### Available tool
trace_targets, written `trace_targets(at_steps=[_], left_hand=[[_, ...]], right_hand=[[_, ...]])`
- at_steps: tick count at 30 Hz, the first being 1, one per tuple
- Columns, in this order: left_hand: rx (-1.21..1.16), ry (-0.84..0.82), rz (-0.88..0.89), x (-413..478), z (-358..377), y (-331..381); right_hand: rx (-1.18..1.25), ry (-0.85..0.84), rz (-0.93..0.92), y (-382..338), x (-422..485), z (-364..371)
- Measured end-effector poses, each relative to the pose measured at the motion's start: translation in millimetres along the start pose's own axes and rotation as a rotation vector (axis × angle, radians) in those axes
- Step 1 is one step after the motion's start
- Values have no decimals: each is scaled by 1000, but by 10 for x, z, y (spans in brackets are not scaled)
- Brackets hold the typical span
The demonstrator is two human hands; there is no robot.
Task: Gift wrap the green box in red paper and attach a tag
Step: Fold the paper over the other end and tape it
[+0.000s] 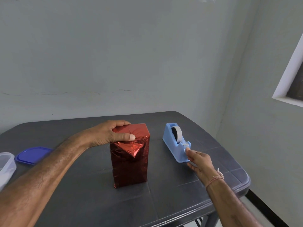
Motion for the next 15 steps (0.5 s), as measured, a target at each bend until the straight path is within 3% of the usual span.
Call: trace_targets(at_steps=[15], left_hand=[[5, 12, -30, 11, -3, -38]], right_hand=[[27, 23, -112, 84, 114, -15]])
Point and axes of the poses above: each hand's wrist, its own x-axis towards the middle knuckle, its own z-axis out of the palm, y = z × x, the point moved 9 cm from there along x, towards the middle knuckle, and after that the axes turned 4 degrees about -y, right-handed, at the moved point
